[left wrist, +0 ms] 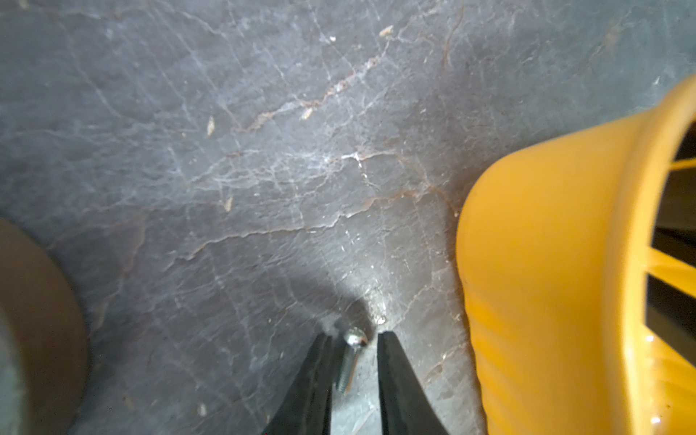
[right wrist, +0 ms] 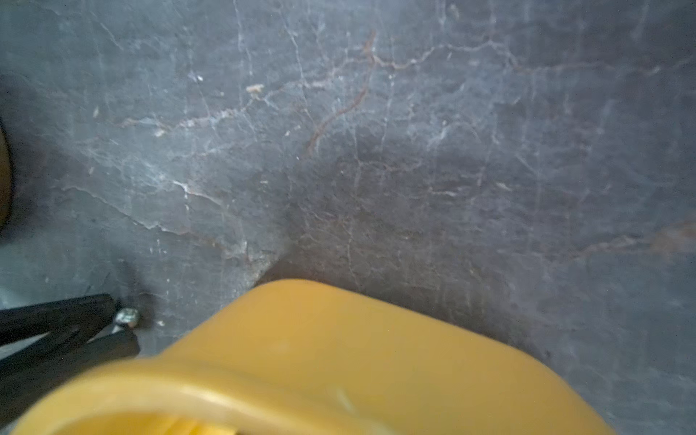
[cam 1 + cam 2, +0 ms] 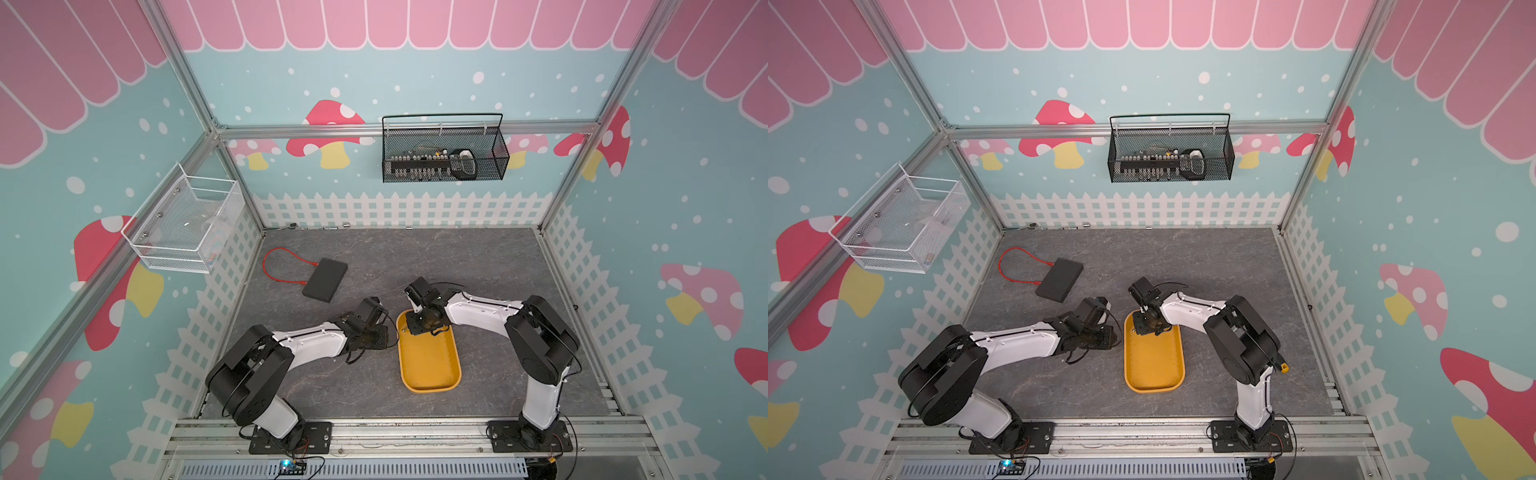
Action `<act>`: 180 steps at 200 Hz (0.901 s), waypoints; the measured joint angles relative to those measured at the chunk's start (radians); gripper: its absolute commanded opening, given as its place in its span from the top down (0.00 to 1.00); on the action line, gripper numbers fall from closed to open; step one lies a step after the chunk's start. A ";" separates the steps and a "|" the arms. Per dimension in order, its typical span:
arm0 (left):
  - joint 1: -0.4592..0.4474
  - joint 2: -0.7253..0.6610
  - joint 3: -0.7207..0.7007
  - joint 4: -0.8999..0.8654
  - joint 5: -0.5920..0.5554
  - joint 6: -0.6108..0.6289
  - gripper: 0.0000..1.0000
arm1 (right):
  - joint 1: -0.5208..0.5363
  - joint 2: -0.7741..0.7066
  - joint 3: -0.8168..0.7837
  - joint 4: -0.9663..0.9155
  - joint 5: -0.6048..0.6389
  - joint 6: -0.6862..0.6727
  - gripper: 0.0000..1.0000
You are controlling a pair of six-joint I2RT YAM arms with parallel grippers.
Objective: Take out the screws from the storage box
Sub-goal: Place the screw at the center of the board, then pick up the screw from the storage box.
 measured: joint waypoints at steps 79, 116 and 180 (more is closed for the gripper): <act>-0.002 0.015 0.011 0.008 0.002 0.006 0.74 | 0.023 0.038 0.057 -0.042 0.036 -0.001 0.74; -0.002 0.015 0.011 0.009 0.002 0.006 0.74 | 0.031 0.039 0.058 -0.048 0.060 -0.002 0.77; -0.002 0.015 0.011 0.014 0.006 0.006 0.74 | 0.032 0.042 0.058 -0.050 0.071 -0.005 0.78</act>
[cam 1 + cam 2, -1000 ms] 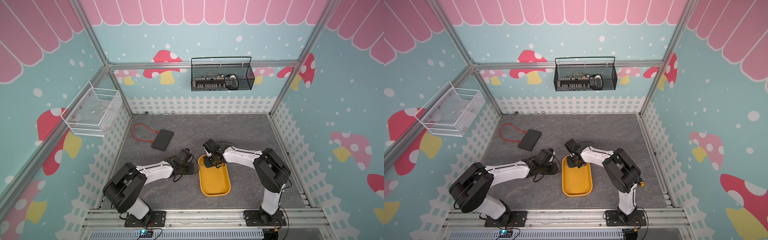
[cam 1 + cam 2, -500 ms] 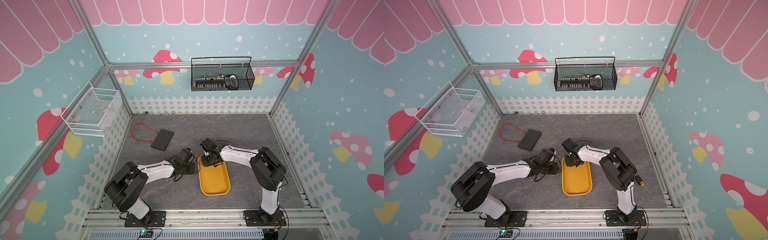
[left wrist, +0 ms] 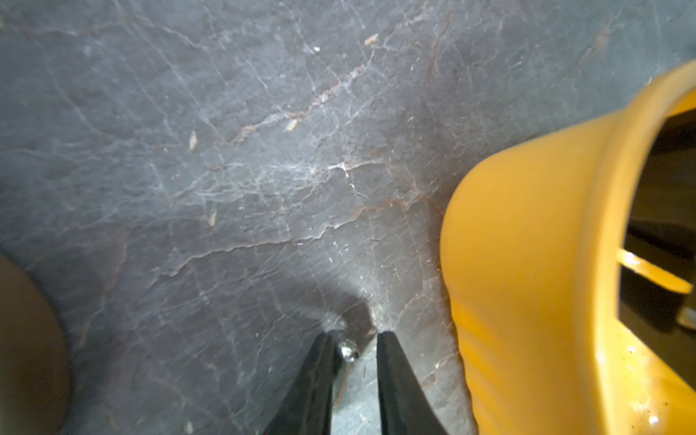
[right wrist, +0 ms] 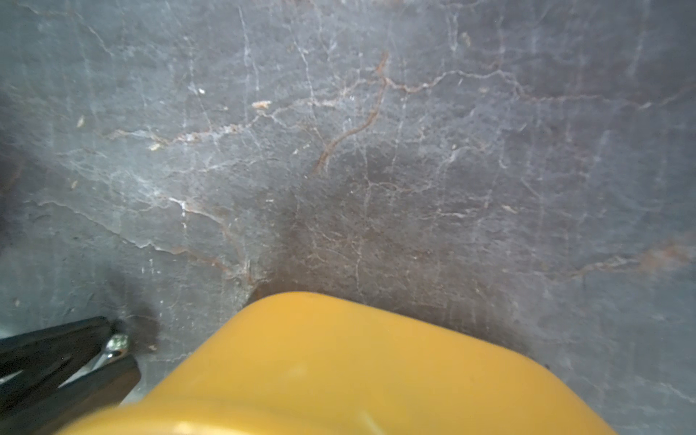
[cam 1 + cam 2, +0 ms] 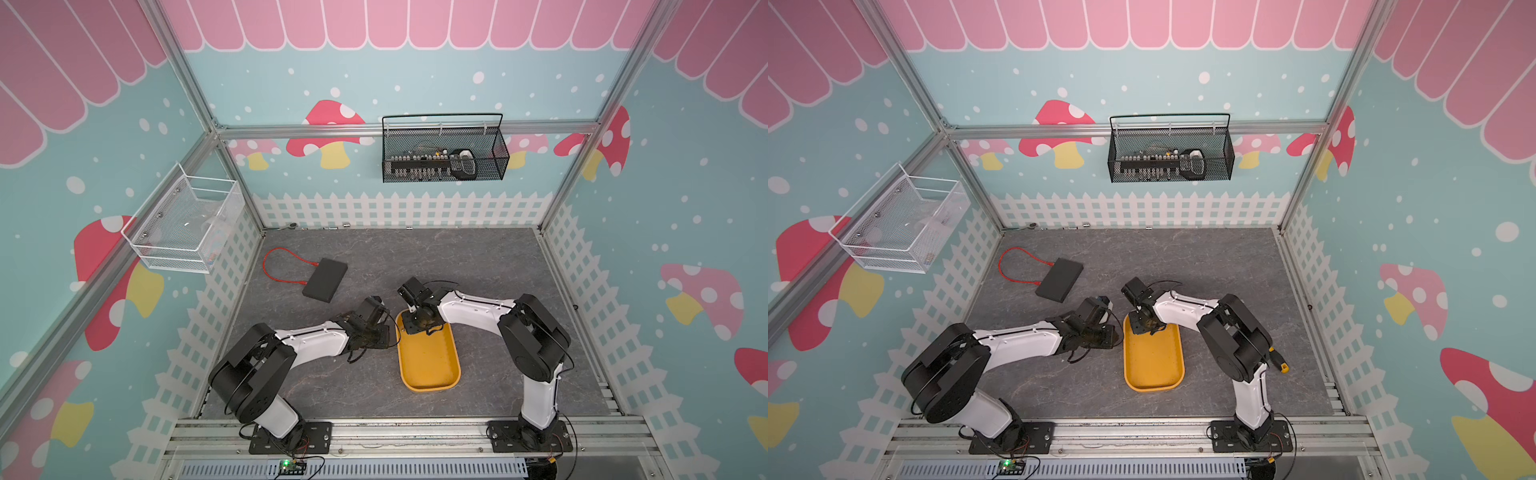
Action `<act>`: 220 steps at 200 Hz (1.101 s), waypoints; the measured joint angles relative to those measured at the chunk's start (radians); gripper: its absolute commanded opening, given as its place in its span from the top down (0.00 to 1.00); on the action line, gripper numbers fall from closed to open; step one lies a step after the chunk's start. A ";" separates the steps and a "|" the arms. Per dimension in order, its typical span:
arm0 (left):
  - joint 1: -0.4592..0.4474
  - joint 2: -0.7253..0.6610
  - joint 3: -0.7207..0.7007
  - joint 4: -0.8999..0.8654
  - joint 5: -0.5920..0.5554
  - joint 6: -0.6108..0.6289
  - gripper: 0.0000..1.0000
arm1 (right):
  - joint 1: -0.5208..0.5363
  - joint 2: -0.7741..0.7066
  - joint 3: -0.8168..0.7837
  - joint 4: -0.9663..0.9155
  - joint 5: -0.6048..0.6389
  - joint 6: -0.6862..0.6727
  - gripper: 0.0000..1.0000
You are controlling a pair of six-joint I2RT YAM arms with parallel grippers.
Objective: Take out the screws from the storage box
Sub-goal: Pick up the screw from the storage box.
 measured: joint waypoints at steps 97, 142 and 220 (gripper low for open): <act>0.000 0.000 -0.002 0.003 0.005 -0.001 0.74 | 0.006 0.014 0.016 -0.019 0.023 -0.013 0.96; -0.001 -0.035 -0.002 -0.042 0.030 -0.003 0.64 | 0.011 -0.006 -0.005 0.002 0.025 -0.015 0.97; -0.023 -0.204 0.121 -0.081 0.049 -0.001 0.63 | 0.005 -0.221 -0.022 -0.070 -0.025 -0.030 0.97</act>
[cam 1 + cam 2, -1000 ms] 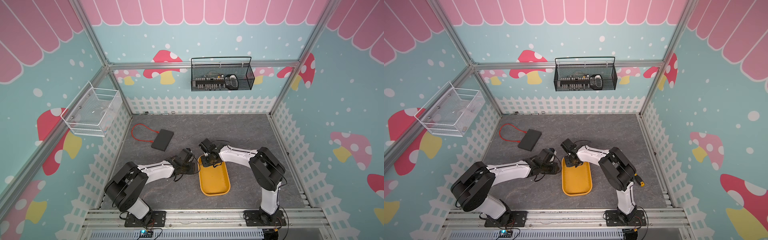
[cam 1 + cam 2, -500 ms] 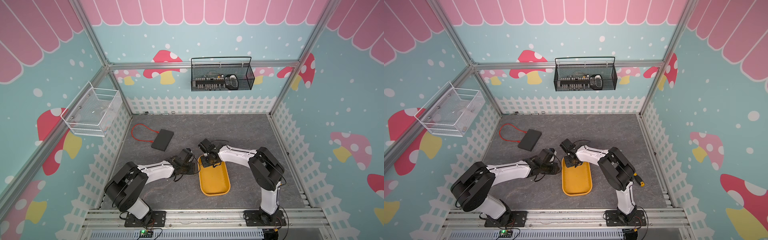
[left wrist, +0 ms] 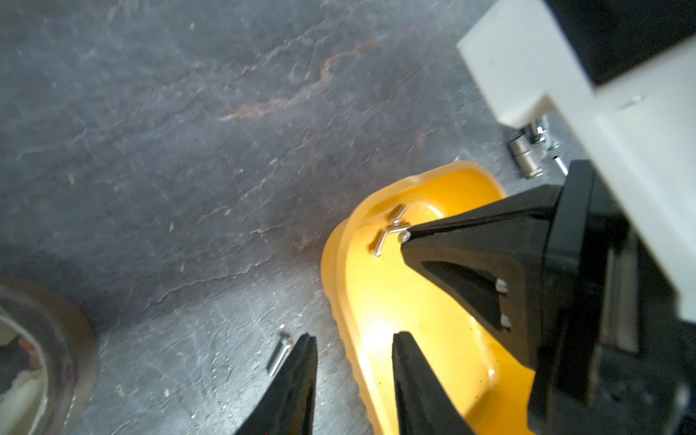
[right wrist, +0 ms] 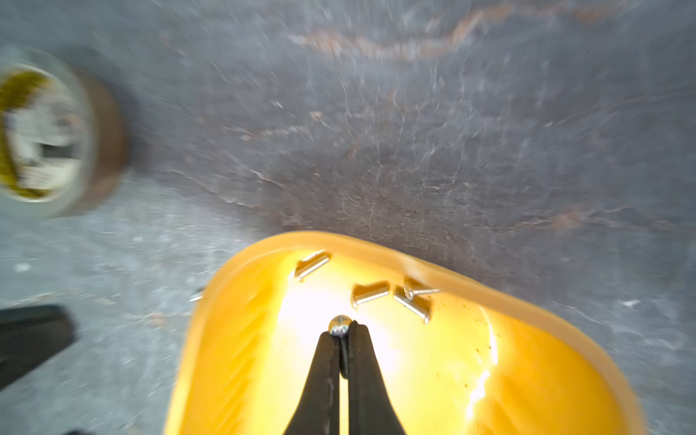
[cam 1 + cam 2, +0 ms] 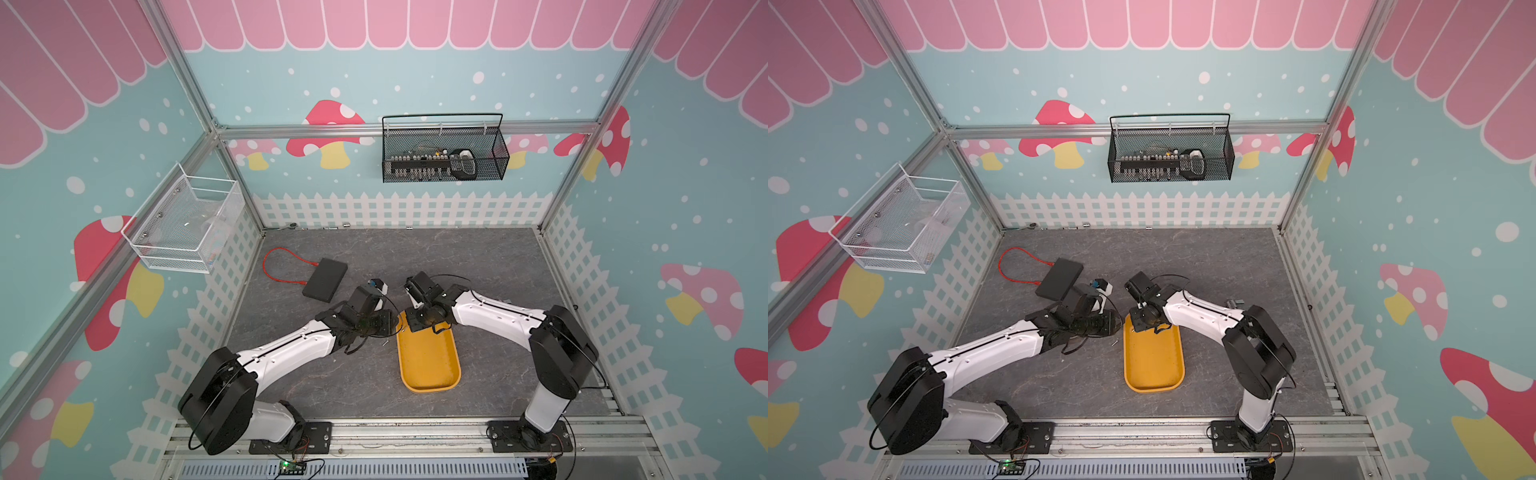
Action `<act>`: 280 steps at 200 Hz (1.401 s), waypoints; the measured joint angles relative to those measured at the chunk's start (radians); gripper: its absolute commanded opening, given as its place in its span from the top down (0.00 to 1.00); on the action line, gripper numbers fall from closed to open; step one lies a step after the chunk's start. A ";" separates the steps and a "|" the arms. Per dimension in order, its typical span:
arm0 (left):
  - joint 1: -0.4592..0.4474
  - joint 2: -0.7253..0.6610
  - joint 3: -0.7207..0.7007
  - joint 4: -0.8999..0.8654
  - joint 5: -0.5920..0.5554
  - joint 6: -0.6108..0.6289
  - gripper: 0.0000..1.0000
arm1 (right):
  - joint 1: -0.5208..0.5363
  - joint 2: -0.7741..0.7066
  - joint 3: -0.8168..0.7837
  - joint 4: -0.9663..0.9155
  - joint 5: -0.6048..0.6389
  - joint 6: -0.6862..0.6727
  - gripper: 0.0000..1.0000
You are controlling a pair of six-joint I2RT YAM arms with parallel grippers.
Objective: Take out the screws from the storage box
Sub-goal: Pick up the screw from the storage box, then place the screw at the center of the board.
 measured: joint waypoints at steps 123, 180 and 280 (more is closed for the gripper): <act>-0.176 0.364 0.276 -0.046 -0.030 0.106 0.65 | -0.331 -0.438 -0.359 -0.044 -0.042 -0.030 0.96; -0.175 0.465 0.319 -0.100 -0.135 0.119 0.64 | -0.347 -0.315 -0.446 0.017 -0.088 -0.059 0.93; -0.172 0.539 0.382 -0.131 -0.171 0.157 0.78 | -0.347 -0.258 -0.501 0.111 -0.137 -0.072 0.79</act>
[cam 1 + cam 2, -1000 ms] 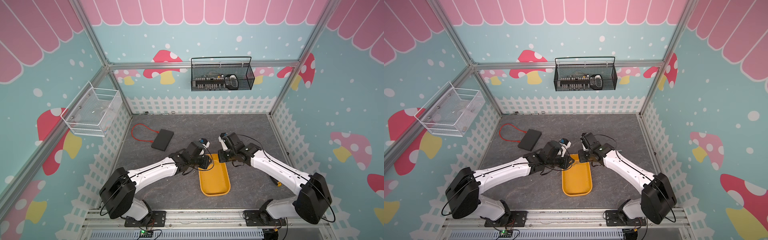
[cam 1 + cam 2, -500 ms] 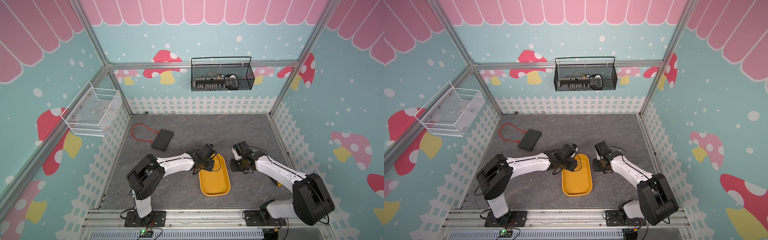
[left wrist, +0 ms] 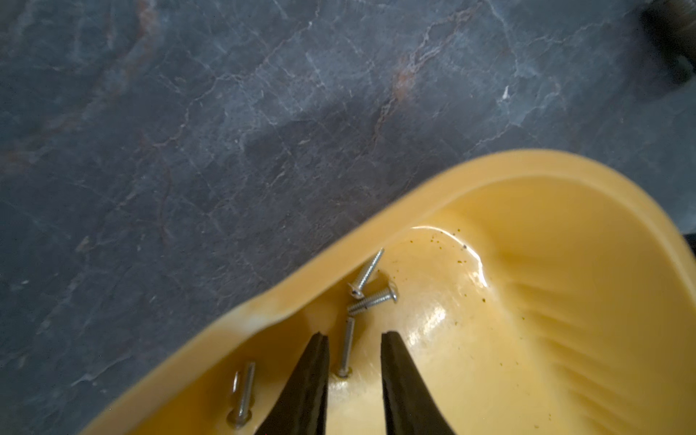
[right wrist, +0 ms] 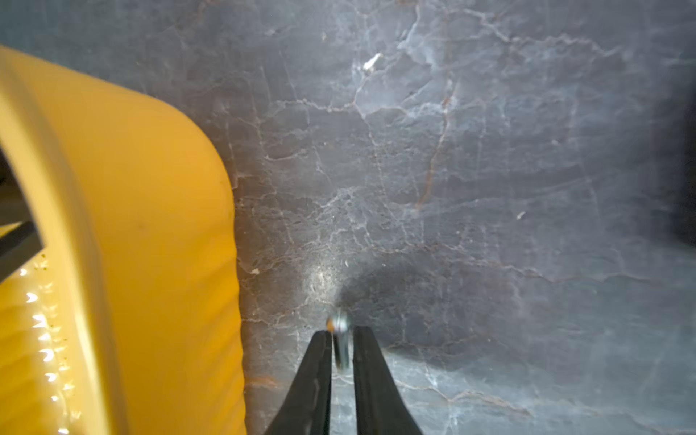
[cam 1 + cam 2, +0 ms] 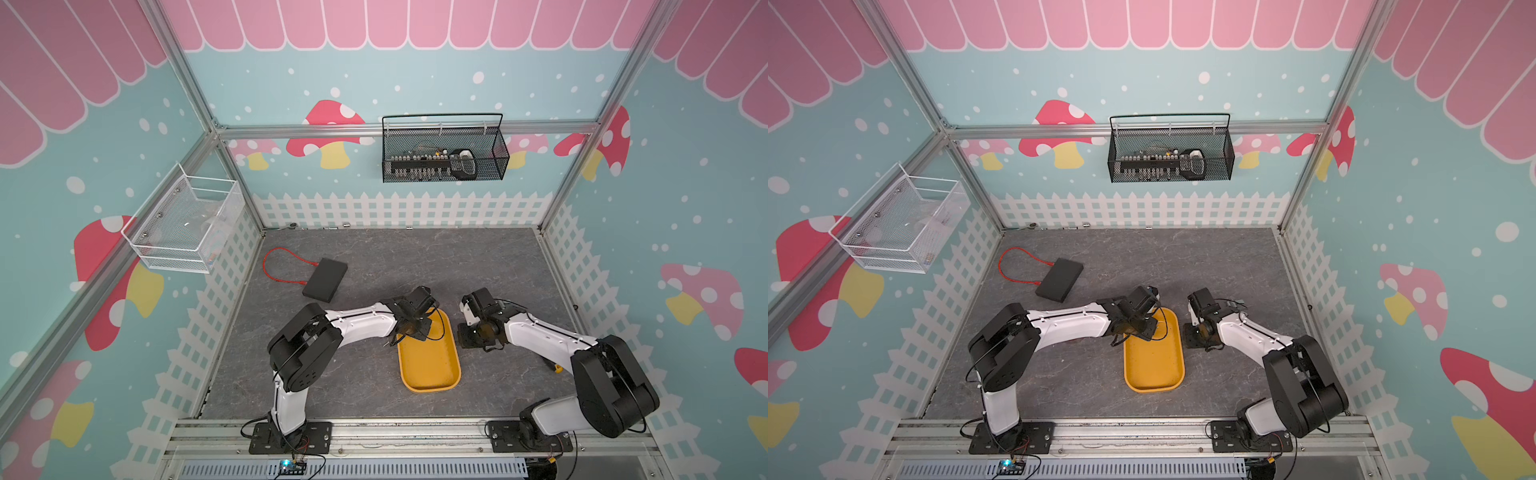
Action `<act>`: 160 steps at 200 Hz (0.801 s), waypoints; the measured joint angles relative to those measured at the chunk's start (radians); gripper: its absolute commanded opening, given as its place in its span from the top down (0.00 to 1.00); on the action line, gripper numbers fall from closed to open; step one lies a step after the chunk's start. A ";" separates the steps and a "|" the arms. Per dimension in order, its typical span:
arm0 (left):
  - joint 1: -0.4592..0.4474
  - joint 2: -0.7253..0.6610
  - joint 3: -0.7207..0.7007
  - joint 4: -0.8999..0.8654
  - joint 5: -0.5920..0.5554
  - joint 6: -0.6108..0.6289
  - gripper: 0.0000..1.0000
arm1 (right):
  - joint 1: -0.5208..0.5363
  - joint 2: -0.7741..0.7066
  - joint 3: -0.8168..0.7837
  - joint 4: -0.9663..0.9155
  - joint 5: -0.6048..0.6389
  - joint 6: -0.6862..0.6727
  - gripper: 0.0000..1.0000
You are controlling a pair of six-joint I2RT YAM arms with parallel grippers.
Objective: Take out the screws from the storage box
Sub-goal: Place the screw at the center of the board, then pick up the screw from the storage box.
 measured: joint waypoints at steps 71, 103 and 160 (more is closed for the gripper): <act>0.011 0.032 0.008 -0.004 0.006 0.009 0.84 | 0.000 0.001 -0.004 0.028 -0.020 0.004 0.77; 0.011 0.032 0.008 -0.008 0.006 0.009 0.78 | 0.000 -0.032 -0.004 0.028 -0.023 0.008 0.77; 0.012 0.055 0.042 -0.037 0.013 0.010 0.93 | 0.000 -0.063 0.035 -0.008 -0.023 0.008 0.76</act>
